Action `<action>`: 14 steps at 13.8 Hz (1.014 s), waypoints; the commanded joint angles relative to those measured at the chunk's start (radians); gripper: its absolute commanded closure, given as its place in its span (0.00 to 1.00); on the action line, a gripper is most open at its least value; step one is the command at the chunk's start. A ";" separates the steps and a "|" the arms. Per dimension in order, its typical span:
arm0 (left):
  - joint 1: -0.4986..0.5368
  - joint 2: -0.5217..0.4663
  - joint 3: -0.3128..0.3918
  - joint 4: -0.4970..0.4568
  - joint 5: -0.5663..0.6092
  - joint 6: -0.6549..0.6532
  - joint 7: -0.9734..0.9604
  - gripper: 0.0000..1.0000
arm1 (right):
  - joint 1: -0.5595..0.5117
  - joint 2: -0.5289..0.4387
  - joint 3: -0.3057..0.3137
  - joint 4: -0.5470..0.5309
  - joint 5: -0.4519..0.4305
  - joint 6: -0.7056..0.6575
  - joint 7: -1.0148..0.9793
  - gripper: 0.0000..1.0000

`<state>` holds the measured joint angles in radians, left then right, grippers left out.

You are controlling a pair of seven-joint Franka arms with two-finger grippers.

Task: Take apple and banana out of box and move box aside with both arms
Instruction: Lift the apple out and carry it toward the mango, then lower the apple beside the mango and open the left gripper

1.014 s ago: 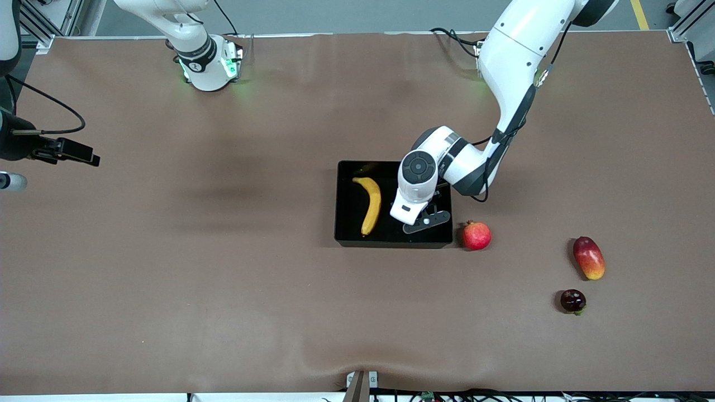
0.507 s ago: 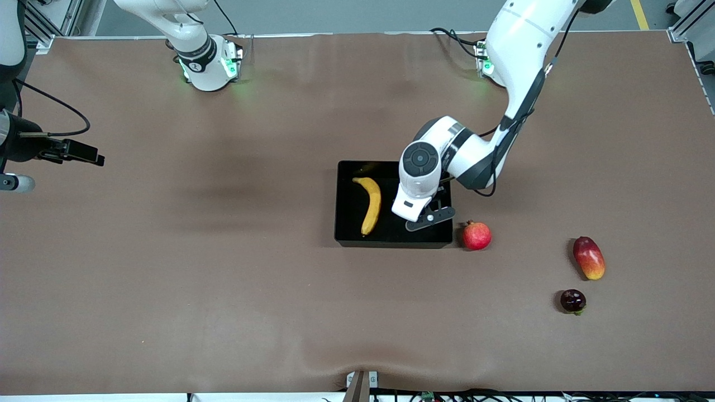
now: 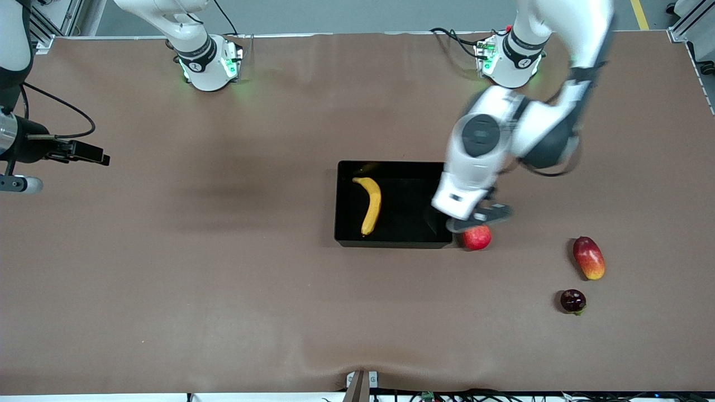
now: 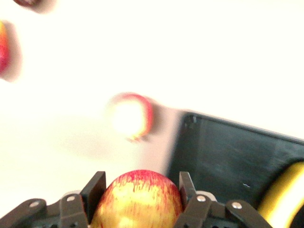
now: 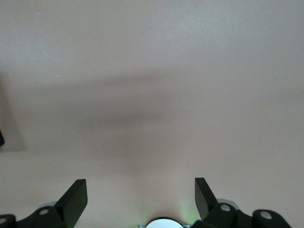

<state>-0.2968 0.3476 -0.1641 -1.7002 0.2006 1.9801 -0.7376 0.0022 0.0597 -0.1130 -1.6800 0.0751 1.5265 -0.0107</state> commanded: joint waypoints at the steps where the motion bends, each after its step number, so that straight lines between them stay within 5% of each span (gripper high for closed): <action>1: 0.126 -0.007 -0.011 -0.013 0.005 -0.012 0.151 1.00 | 0.002 -0.018 0.000 -0.033 0.029 0.009 0.021 0.00; 9: 0.357 0.246 -0.005 -0.001 0.019 0.281 0.260 1.00 | 0.015 -0.041 0.001 -0.102 0.065 0.067 0.021 0.00; 14: 0.349 0.391 -0.006 0.186 -0.022 0.284 0.247 1.00 | 0.016 -0.049 0.001 -0.115 0.065 0.070 0.031 0.00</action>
<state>0.0649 0.6712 -0.1654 -1.6187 0.1970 2.2803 -0.4808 0.0135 0.0493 -0.1107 -1.7552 0.1199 1.5801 -0.0031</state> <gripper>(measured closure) 0.322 0.000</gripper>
